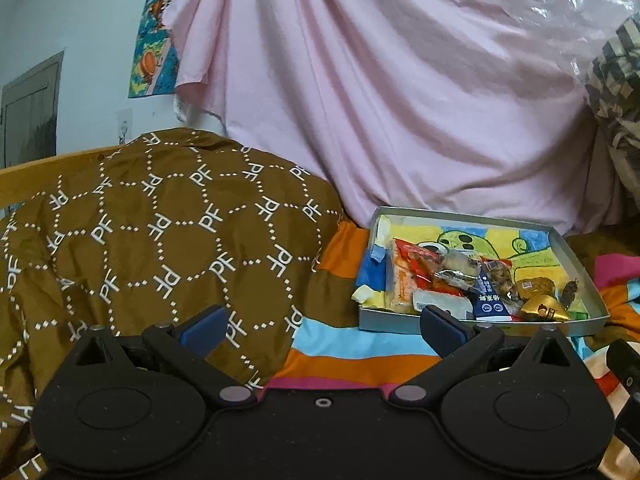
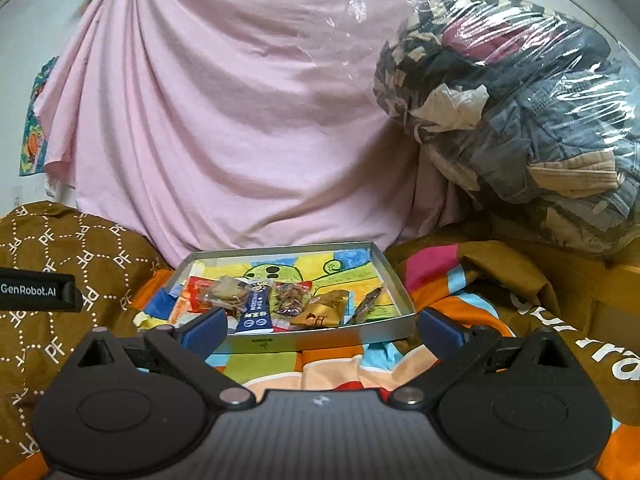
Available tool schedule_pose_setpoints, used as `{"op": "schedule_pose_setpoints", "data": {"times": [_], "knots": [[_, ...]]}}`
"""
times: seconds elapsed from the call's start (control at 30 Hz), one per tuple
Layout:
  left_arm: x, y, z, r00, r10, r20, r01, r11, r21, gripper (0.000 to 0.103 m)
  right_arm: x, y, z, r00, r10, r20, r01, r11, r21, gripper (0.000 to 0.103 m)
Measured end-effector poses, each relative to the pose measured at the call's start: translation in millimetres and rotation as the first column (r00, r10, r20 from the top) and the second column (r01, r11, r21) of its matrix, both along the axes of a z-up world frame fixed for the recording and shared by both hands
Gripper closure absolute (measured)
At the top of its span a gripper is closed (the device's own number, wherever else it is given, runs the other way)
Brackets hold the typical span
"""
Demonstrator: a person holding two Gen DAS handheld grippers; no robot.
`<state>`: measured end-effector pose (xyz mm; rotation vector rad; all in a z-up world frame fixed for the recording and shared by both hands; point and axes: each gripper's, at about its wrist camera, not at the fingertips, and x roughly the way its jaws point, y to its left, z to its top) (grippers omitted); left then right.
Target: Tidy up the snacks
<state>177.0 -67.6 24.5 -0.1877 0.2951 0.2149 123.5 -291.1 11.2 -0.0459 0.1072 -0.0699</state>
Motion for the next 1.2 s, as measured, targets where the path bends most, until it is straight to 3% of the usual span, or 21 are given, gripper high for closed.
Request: {"op": "schedule_pose_setpoints", "data": {"times": [0.37, 1.2], "knots": [[-28.1, 13.3, -7.3, 0.998, -0.034, 0.044, 0.034, 0.999, 0.007, 0.001, -23.1, 6.8, -1.2, 1.000, -0.002, 0.027, 0.002, 1.000, -0.010, 0.000], [-64.9, 28.5, -25.7, 0.996, -0.070, 0.063, 0.070, 0.998, 0.005, 0.001, -58.1, 23.0, -7.1, 0.998, -0.009, 0.061, 0.011, 0.999, -0.037, 0.000]]}}
